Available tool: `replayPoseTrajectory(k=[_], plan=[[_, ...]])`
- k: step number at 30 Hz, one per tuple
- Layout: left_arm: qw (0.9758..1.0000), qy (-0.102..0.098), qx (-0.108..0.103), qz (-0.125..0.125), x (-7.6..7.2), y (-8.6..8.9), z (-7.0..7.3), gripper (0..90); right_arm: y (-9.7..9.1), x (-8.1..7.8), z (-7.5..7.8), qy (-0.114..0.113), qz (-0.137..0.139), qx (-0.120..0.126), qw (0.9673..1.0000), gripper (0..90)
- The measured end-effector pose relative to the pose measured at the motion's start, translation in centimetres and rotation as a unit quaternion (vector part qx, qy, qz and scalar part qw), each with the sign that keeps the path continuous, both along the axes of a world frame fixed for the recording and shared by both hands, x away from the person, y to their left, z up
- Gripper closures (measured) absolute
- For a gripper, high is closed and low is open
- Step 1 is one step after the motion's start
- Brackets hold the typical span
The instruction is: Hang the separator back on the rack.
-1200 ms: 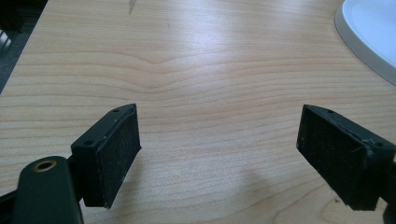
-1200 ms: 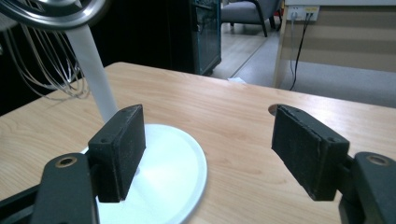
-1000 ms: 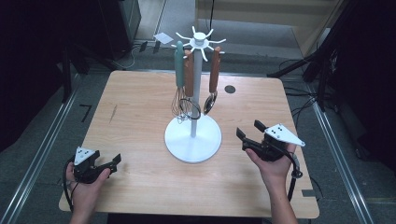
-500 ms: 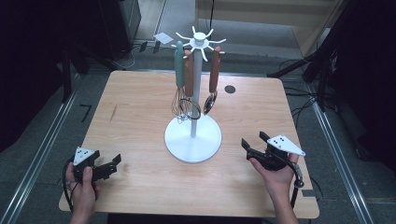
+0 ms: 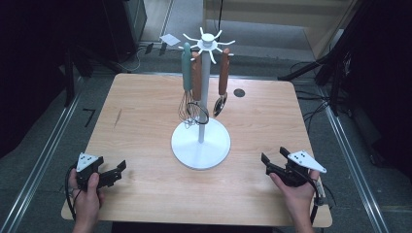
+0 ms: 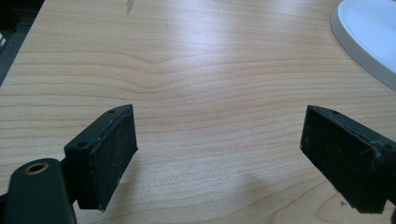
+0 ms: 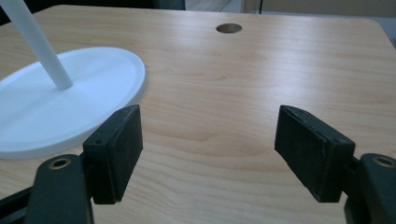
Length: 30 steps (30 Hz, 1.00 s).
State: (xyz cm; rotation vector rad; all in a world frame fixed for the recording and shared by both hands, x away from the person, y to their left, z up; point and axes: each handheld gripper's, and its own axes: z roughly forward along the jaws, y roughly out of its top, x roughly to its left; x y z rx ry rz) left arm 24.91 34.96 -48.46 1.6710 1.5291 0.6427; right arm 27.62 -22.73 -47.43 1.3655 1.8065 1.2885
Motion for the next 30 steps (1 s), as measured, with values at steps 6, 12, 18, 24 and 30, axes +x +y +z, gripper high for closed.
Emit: replayPoseTrajectory(k=[6, 12, 18, 24, 30], plan=[[1.0, -0.001, 0.005, -0.004, 0.0, -0.1, 0.0, 8.3, -1.4, -0.9, -1.0, 0.016, -0.005, -0.006, 0.9998, 24.0], [1.0, -0.001, 0.007, -0.005, 0.0, -0.2, 0.0, 1.5, -2.9, -1.8, -1.7, 0.023, -0.017, -0.012, 0.9995, 23.5], [0.9999, -0.003, 0.007, -0.006, -0.1, -0.2, 0.0, 0.0, -3.9, -2.5, -1.9, 0.023, -0.028, -0.022, 0.9991, 23.1], [0.9999, -0.005, 0.009, -0.005, -0.1, -0.2, 0.0, 0.0, -4.8, -3.1, -2.2, 0.025, -0.032, -0.021, 0.9989, 22.9], [0.9999, -0.005, 0.01, -0.006, -0.1, -0.2, 0.0, 0.0, -5.8, -3.7, -2.4, 0.026, -0.043, -0.024, 0.9985, 22.6]])
